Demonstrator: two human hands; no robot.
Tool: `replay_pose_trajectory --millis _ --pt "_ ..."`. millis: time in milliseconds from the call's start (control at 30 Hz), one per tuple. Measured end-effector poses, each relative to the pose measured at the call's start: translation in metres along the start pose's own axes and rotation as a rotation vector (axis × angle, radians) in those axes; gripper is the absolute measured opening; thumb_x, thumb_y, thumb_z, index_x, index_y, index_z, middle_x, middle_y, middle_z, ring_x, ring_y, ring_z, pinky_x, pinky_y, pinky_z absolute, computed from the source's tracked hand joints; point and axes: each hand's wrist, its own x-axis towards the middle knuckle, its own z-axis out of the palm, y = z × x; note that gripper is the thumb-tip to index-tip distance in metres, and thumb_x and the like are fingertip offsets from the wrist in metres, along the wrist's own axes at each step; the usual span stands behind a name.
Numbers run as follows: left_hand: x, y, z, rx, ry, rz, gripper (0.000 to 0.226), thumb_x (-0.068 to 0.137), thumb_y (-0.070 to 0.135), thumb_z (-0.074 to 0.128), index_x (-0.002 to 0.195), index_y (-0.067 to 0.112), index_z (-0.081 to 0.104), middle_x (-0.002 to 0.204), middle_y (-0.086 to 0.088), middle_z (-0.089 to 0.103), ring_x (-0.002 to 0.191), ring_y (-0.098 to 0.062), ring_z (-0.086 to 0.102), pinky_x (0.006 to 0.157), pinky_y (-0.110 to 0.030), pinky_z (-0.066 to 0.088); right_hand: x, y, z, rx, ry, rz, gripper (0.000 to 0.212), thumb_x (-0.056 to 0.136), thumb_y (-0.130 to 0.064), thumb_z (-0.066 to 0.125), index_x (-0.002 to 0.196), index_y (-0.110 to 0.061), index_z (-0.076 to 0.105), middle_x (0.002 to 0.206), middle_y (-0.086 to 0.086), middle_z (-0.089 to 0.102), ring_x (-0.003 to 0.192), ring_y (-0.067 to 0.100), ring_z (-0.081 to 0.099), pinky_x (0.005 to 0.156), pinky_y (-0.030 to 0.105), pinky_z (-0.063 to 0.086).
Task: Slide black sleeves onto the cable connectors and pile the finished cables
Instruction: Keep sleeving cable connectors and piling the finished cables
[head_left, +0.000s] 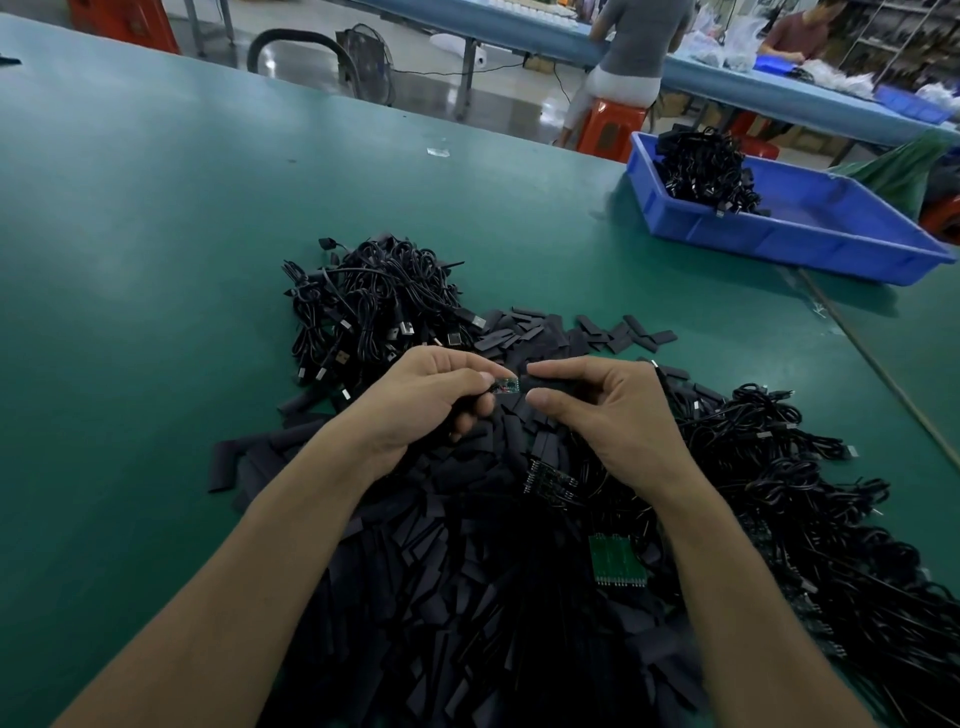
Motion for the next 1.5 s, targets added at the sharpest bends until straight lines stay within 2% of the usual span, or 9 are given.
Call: replay_pose_trajectory --millis 167,333,433,600,733,900,1033,1300,1500 --pt "-0.001 -0.002 0.003 0.049 -0.061 0.005 0.019 0.103 0.010 0.051 0.101 0.012 0.069 0.065 0.003 0.068 0.049 -0.005 0.053 0.047 -0.015 0.043 0.001 -0.003 -0.003 -0.025 -0.104 -0.007 0.025 0.078 -0.014 0.083 0.095 -0.031 0.077 0.089 -0.008 0.078 0.083 0.007 0.073 0.080 0.023 0.057" --pt "0.000 -0.004 0.002 0.101 -0.032 0.100 0.013 0.093 0.017 0.069 0.105 0.012 0.065 0.078 -0.005 0.075 0.064 -0.015 0.068 0.060 -0.022 0.055 -0.003 0.000 -0.002 -0.038 0.022 -0.025 0.020 0.081 -0.017 0.082 0.093 -0.031 0.077 0.080 -0.009 0.076 0.071 0.006 0.070 0.069 0.019 0.054" --pt "0.002 -0.008 -0.001 0.264 0.098 0.230 0.022 0.079 0.013 0.084 0.094 0.017 0.068 0.077 -0.003 0.076 0.069 -0.019 0.074 0.067 -0.027 0.059 -0.004 0.001 -0.003 -0.035 0.061 -0.027 0.018 0.081 -0.016 0.081 0.094 -0.028 0.077 0.077 -0.010 0.076 0.069 0.005 0.071 0.067 0.015 0.052" --pt "0.005 -0.012 -0.004 0.333 0.169 0.358 0.014 0.079 0.015 0.085 0.079 0.025 0.073 0.071 0.001 0.075 0.066 -0.015 0.074 0.068 -0.026 0.061 -0.006 0.001 -0.004 -0.027 0.060 -0.013 0.018 0.080 -0.017 0.081 0.095 -0.027 0.077 0.078 -0.007 0.077 0.070 0.008 0.072 0.069 0.019 0.055" --pt "0.004 -0.010 -0.003 0.244 0.132 0.301 0.011 0.079 0.013 0.084 0.078 0.019 0.074 0.070 -0.006 0.075 0.066 -0.018 0.074 0.068 -0.027 0.061 -0.004 0.000 -0.003 0.001 0.046 -0.002 0.022 0.078 -0.016 0.082 0.095 -0.028 0.077 0.082 -0.007 0.077 0.074 0.008 0.072 0.073 0.021 0.057" --pt "0.001 -0.005 -0.001 0.128 0.062 0.194 0.004 0.086 0.012 0.077 0.083 0.010 0.074 0.070 -0.011 0.074 0.064 -0.017 0.071 0.063 -0.022 0.058 -0.005 -0.003 -0.001 0.020 0.003 -0.016 0.025 0.074 -0.030 0.079 0.098 -0.031 0.075 0.085 -0.012 0.077 0.079 0.005 0.071 0.077 0.021 0.056" --pt "0.000 -0.004 0.002 0.031 0.073 0.142 0.003 0.085 0.006 0.076 0.085 0.006 0.073 0.069 -0.010 0.073 0.064 -0.015 0.070 0.060 -0.021 0.056 -0.005 -0.001 0.003 0.007 0.035 -0.043 0.022 0.081 -0.016 0.080 0.097 -0.030 0.075 0.080 -0.009 0.076 0.072 0.009 0.071 0.072 0.020 0.055" --pt "-0.003 -0.004 0.003 -0.009 0.114 0.138 0.008 0.080 0.001 0.079 0.083 0.005 0.074 0.069 -0.011 0.074 0.063 -0.015 0.071 0.058 -0.019 0.055 -0.010 0.002 0.011 0.040 0.104 -0.076 0.019 0.086 -0.006 0.076 0.096 -0.022 0.076 0.074 0.002 0.075 0.066 0.014 0.071 0.067 0.020 0.055" --pt "-0.004 -0.002 0.004 -0.002 0.101 0.154 0.006 0.081 0.002 0.079 0.083 0.004 0.074 0.067 -0.011 0.073 0.062 -0.015 0.070 0.060 -0.019 0.056 -0.009 -0.004 0.012 0.081 0.057 -0.056 0.025 0.081 -0.007 0.078 0.097 -0.026 0.075 0.082 -0.004 0.077 0.070 0.009 0.071 0.069 0.018 0.055"
